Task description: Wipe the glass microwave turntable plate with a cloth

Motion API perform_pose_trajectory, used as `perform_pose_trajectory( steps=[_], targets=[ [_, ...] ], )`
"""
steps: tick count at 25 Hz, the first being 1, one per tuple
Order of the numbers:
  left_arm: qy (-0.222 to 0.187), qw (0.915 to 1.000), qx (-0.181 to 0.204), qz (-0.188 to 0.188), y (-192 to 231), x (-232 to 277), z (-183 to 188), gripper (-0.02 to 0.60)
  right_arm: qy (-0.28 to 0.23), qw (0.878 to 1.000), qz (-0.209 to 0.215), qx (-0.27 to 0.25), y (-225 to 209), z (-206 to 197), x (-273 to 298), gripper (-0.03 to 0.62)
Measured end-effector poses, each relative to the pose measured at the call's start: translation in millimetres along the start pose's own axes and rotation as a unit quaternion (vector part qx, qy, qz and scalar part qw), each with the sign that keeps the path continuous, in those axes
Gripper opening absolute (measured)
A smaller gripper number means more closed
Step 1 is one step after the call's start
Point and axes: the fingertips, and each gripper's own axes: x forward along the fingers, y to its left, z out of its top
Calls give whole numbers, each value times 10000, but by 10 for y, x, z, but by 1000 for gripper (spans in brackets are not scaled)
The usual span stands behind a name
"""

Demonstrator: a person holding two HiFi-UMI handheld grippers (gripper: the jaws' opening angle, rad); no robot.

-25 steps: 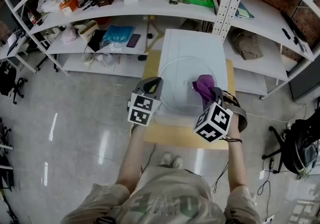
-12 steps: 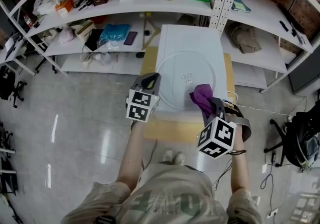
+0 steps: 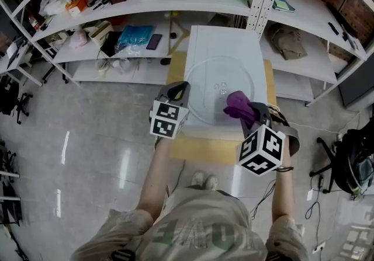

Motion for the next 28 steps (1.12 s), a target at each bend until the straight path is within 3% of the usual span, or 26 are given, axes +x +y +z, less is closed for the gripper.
perform_pose_trajectory(
  steps=[7,12,19,28],
  targets=[
    [1,10000,-12,-6,-17,-4,-4,2,21,9967,-673,443,-881,8,300,49],
    [12,10000,16,-5,-14,2,-13,2,226,9931,-917,700,-1225,-164,731,49],
    [32,10000,32,-7,-7,-14,-18,2,300,9941,-667,804,-1103,-260,906,49],
    [2,10000,11,9,-4,-17,-12,2,143,9965,-314,761,-622,-269,576,49]
  ],
)
